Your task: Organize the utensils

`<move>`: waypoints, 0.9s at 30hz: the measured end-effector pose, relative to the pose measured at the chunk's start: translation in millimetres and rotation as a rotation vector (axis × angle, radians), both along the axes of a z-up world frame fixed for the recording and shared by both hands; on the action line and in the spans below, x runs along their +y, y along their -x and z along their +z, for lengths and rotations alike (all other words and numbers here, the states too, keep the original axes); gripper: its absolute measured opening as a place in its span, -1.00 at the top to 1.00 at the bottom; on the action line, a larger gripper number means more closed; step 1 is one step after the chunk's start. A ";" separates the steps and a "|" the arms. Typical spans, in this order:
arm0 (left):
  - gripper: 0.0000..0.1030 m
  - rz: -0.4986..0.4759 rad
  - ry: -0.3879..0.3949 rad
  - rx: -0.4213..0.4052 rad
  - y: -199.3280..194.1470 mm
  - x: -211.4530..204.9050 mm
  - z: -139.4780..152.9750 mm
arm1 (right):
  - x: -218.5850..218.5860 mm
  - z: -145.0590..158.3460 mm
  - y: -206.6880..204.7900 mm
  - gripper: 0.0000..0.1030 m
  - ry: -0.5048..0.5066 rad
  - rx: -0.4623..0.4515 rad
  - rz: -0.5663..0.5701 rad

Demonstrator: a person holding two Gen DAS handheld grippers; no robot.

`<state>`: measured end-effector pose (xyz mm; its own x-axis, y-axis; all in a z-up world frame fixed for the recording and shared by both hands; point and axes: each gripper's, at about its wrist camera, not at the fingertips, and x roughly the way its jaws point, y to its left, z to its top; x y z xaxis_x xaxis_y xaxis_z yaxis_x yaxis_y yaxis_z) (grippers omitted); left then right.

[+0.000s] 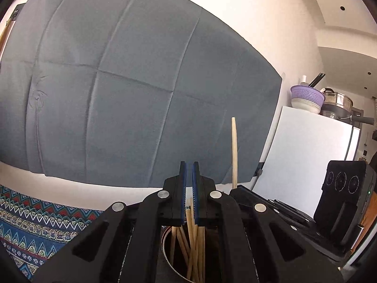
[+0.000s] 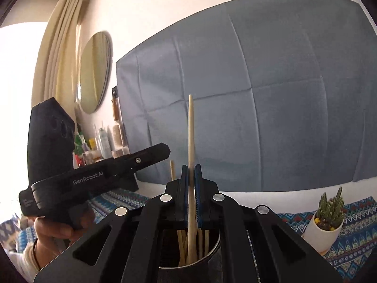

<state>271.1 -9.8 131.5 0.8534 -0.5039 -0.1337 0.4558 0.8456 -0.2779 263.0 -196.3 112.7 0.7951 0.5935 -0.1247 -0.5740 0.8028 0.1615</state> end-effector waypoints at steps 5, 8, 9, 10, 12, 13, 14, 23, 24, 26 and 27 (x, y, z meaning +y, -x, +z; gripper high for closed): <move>0.89 0.037 -0.057 -0.022 4.9 -5.4 3.2 | 1.4 3.0 8.5 0.88 0.066 -0.023 0.014; 0.67 0.029 -0.050 0.008 3.1 -3.8 4.6 | 2.8 5.0 11.3 0.85 0.089 -0.032 0.001; 0.62 0.030 -0.041 0.020 2.6 -2.5 4.8 | 3.3 6.0 11.7 0.72 0.092 -0.033 -0.004; 0.52 0.033 -0.037 0.030 2.1 -1.4 5.3 | 2.0 6.5 12.4 0.59 0.091 -0.034 -0.011; 0.40 0.040 -0.037 0.034 2.6 0.3 6.3 | -3.3 6.5 16.3 0.05 0.089 -0.046 -0.039; 0.25 0.044 -0.035 0.031 2.9 1.2 6.6 | -5.4 7.0 17.9 0.03 0.086 -0.058 -0.053; 0.05 0.048 -0.032 0.027 3.6 2.1 7.1 | -7.5 8.0 18.3 -0.02 0.085 -0.066 -0.062; -0.88 0.111 -0.029 0.012 5.9 10.6 13.1 | -15.9 16.5 29.7 -0.77 0.129 -0.155 -0.163; -0.88 0.116 -0.037 0.018 5.0 11.0 13.5 | -16.6 16.6 30.0 -0.80 0.135 -0.156 -0.164; -0.88 0.133 -0.068 0.028 3.4 10.5 13.9 | -17.3 17.6 29.0 -0.83 0.141 -0.153 -0.165; -0.88 0.149 -0.085 0.029 2.9 10.0 14.5 | -17.8 18.4 28.7 -0.83 0.142 -0.152 -0.167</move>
